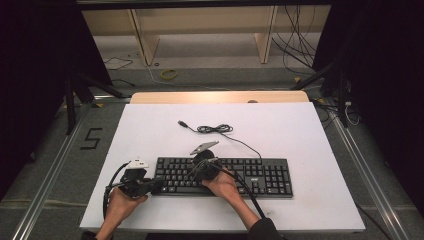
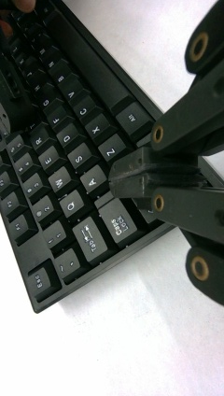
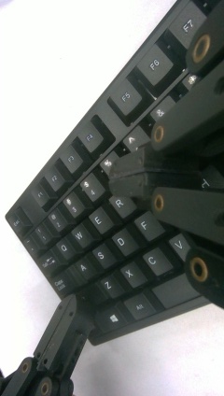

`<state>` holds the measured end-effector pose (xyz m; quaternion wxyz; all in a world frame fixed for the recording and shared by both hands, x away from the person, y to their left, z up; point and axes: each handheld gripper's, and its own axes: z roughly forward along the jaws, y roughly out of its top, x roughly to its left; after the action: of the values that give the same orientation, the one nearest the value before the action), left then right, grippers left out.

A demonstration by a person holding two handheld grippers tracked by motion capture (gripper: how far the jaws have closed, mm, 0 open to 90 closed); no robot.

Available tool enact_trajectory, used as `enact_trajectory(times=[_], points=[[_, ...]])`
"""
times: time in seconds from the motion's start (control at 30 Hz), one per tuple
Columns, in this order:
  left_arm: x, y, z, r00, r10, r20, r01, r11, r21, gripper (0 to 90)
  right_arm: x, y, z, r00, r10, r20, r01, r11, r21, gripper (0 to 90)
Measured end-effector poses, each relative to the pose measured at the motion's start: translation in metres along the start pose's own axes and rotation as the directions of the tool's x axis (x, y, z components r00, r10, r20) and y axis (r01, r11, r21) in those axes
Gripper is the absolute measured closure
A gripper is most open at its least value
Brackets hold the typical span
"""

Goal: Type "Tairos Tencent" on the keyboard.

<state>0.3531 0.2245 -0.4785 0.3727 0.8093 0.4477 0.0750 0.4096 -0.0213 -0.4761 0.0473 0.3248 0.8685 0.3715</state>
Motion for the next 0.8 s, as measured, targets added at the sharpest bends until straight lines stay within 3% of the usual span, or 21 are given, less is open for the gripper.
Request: enact_trajectory(times=[0.37,0.8], points=[[-0.004,0.004,-0.006,0.9993,0.003,0.038,0.0,0.9966,-0.082,80.6,-0.004,-0.003,-0.019,0.9996,0.017,-0.022,-0.018,0.997,-0.074,82.7],[-0.004,0.007,-0.007,0.9973,-0.023,0.07,0.032,0.9905,-0.134,55.9,-0.005,-0.004,-0.033,0.9989,0.02,-0.041,-0.025,0.994,-0.108,75.8]])
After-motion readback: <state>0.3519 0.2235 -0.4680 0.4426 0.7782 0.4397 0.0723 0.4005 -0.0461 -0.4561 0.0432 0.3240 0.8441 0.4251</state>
